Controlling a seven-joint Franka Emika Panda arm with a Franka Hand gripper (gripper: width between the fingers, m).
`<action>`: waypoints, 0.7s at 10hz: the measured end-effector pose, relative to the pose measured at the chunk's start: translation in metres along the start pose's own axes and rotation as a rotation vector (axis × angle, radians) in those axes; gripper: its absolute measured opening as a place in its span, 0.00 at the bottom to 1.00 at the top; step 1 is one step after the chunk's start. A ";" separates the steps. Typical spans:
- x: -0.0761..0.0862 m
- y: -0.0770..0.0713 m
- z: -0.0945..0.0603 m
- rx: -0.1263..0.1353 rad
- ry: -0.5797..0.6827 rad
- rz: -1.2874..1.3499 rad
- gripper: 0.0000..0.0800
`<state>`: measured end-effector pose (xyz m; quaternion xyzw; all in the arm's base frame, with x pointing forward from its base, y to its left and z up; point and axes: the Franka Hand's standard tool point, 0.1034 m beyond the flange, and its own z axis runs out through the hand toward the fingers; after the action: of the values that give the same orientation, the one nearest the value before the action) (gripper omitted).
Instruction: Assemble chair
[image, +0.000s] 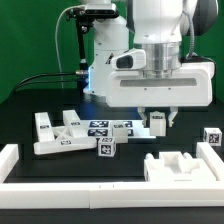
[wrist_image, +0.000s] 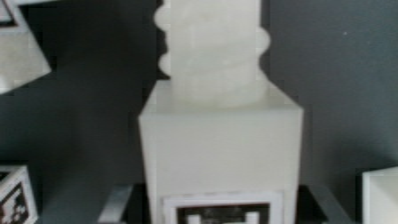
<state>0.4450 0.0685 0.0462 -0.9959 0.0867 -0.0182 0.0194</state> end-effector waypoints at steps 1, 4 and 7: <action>-0.002 -0.001 0.003 0.000 0.004 0.002 0.34; -0.034 -0.010 0.035 -0.011 0.022 0.001 0.35; -0.041 -0.021 0.040 -0.008 0.021 -0.003 0.48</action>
Offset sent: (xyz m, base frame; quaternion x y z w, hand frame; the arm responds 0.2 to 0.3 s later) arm -0.0289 0.0243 -0.0368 0.0222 0.0167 0.0121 0.9995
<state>0.4100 0.0981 0.0062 -0.9959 0.0852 -0.0285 0.0142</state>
